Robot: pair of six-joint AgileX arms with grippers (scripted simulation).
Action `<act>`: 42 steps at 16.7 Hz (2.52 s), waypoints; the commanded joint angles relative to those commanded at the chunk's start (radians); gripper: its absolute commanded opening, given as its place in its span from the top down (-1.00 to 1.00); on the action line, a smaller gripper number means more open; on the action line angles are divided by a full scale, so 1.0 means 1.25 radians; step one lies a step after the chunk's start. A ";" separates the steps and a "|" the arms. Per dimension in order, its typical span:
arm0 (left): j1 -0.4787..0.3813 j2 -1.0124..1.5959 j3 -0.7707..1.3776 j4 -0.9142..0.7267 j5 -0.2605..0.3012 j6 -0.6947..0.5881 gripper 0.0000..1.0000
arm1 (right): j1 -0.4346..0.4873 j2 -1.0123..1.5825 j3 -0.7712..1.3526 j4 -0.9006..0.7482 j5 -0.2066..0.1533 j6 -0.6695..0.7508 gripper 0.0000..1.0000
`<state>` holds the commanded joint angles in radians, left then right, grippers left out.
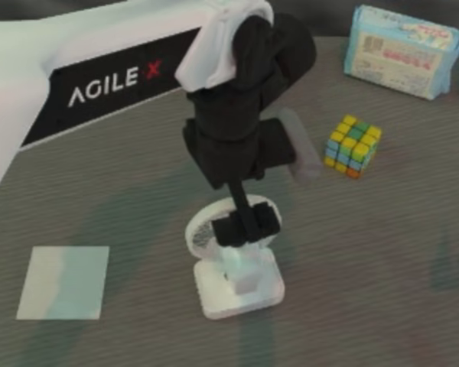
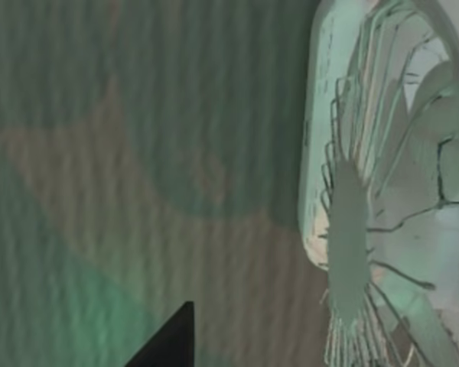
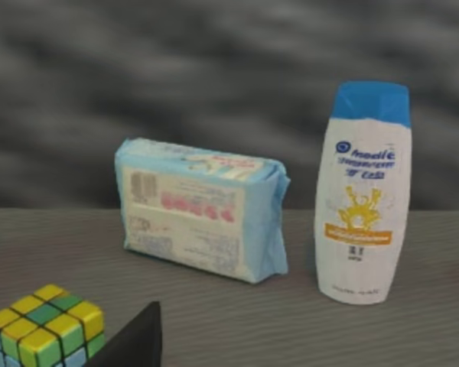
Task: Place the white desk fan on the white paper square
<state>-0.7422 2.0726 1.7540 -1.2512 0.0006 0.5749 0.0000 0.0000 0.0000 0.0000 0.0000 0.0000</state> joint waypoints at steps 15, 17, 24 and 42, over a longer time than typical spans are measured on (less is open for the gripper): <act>0.000 0.000 0.000 0.000 0.000 0.000 1.00 | 0.000 0.000 0.000 0.000 0.000 0.000 -1.00; 0.000 0.000 0.000 0.000 0.000 0.000 1.00 | 0.000 0.000 0.000 0.000 0.000 0.000 -1.00; 0.009 0.001 0.115 -0.112 0.001 -0.001 1.00 | 0.000 0.000 0.000 0.000 0.000 0.000 -1.00; 0.104 -0.103 0.003 -0.242 -0.065 -0.533 1.00 | 0.000 0.000 0.000 0.000 0.000 0.000 -1.00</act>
<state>-0.6118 1.9442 1.7577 -1.5541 -0.0810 -0.0914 0.0000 0.0000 0.0000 0.0000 0.0000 0.0000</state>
